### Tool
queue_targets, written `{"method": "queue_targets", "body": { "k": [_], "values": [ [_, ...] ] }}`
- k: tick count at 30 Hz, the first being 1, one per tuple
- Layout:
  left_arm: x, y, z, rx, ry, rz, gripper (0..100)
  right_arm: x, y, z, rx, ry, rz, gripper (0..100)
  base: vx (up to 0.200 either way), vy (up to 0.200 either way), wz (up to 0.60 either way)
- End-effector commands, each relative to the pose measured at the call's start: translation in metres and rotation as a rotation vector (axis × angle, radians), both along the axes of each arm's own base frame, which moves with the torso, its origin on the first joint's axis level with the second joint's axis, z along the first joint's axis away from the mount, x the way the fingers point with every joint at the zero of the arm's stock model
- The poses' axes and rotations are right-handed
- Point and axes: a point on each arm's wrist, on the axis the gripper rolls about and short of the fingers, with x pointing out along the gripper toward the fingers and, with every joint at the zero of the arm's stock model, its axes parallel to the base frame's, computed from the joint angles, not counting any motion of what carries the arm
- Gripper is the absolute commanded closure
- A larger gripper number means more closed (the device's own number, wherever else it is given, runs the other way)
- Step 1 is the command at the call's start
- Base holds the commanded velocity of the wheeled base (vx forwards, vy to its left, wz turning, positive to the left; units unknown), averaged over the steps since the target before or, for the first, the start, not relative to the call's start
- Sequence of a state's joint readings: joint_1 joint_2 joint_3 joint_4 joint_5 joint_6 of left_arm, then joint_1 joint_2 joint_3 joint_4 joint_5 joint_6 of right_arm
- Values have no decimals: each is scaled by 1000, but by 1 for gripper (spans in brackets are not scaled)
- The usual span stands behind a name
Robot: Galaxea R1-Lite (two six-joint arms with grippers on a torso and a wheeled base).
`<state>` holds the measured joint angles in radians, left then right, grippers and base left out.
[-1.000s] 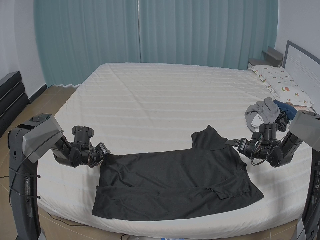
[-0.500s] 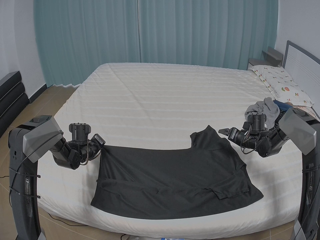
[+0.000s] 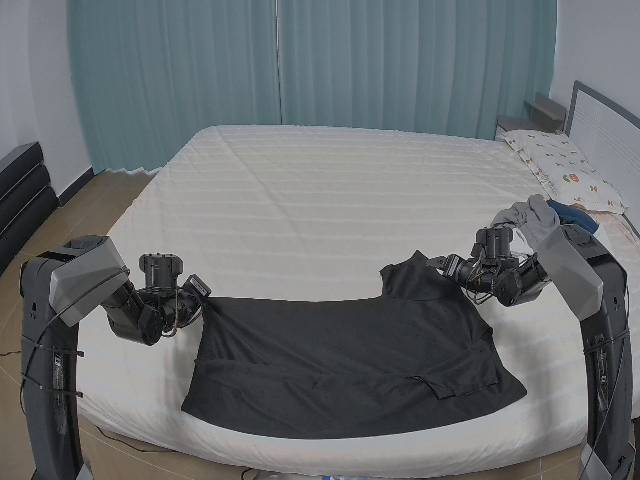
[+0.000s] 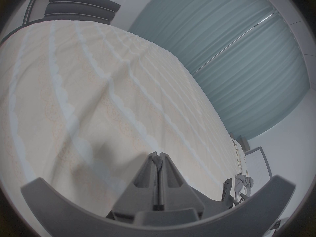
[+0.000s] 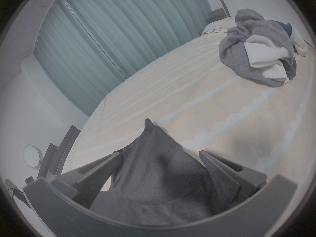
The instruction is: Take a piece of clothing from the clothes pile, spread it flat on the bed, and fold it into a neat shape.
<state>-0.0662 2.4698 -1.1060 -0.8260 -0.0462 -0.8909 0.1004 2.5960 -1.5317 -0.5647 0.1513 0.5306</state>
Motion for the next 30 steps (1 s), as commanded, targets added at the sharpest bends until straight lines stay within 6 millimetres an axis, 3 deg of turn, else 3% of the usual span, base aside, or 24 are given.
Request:
{"method": "queue_targets", "body": {
  "k": [1,10,11,19,26,30],
  "values": [
    [0,0,-2,-1,4,-1,100,5,2,-11,-2,13,1,0,0,0,0],
    [0,0,-1,-2,4,-2,100,6,7,-17,-2,21,10,0,0,0,0],
    [0,0,-2,-1,5,-2,100,6,7,-16,0,15,9,100,0,0,0],
    [0,1,0,-5,6,-4,100,4,-2,-13,5,16,-12,100,0,0,0],
    [0,3,1,-6,3,1,100,-4,-14,16,61,-43,-46,100,0,0,0],
    [0,4,2,-8,1,3,100,-9,-18,22,88,-50,-36,100,0,0,0]
  ]
}}
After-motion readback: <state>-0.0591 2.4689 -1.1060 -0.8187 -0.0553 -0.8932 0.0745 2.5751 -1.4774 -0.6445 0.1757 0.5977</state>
